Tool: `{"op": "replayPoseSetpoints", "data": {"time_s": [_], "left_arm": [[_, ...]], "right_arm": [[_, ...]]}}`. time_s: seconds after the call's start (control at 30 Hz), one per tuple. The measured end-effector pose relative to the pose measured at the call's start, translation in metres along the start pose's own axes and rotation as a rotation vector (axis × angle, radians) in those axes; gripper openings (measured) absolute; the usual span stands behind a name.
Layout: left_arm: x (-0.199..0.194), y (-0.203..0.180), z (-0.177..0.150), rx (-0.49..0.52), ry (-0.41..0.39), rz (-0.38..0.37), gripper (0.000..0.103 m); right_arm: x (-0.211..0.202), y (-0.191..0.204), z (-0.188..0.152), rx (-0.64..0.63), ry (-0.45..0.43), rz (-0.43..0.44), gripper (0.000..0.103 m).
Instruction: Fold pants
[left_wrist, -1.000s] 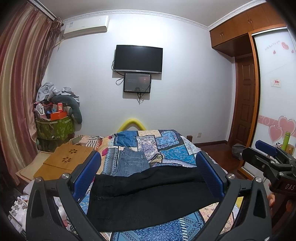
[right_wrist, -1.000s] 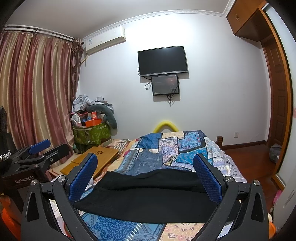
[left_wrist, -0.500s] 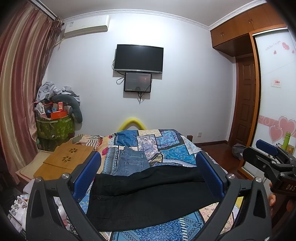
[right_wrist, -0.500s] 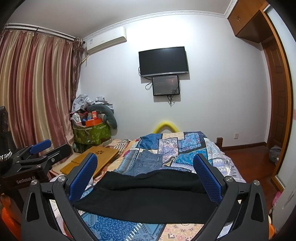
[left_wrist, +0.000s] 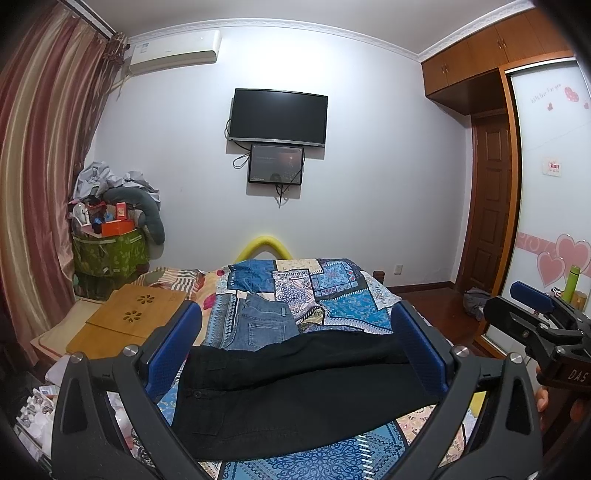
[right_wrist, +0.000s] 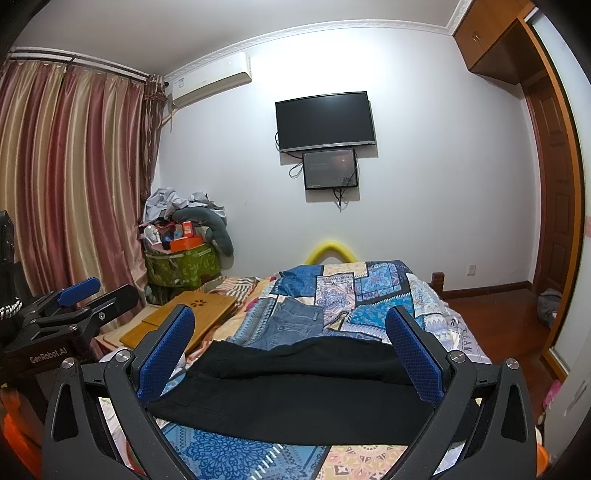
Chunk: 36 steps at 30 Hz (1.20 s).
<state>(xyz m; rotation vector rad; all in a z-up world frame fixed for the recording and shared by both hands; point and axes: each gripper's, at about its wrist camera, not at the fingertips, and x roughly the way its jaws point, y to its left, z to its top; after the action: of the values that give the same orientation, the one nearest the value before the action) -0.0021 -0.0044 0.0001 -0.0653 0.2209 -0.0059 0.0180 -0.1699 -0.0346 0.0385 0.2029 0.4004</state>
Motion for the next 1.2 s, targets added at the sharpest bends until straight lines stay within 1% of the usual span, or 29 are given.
{"op": "replayPoseSetpoints", "data": {"time_s": [0.53,0.77,0.83,1.0,1.13,1.2], "left_arm": [[0.001,0.001,0.000,-0.003,0.001,-0.002,0.103],[0.014,0.003,-0.001,0.004,0.023,-0.013,0.103],[0.022,0.004,-0.002,0.011,0.030,-0.008,0.103],[0.058,0.010,-0.007,0.020,0.075,0.004,0.103],[0.103,0.024,-0.013,0.004,0.145,0.021,0.103],[0.132,0.035,-0.017,0.004,0.189,0.037,0.103]], "right_arm": [[0.003,0.000,0.000,-0.001,0.007,-0.001,0.103],[0.019,-0.005,-0.003,-0.001,0.036,-0.006,0.103],[0.027,-0.008,-0.006,0.006,0.049,-0.010,0.103],[0.053,-0.021,-0.015,0.031,0.097,-0.012,0.103],[0.082,-0.032,-0.022,0.036,0.144,-0.023,0.103],[0.096,-0.038,-0.025,0.037,0.164,-0.030,0.103]]}}
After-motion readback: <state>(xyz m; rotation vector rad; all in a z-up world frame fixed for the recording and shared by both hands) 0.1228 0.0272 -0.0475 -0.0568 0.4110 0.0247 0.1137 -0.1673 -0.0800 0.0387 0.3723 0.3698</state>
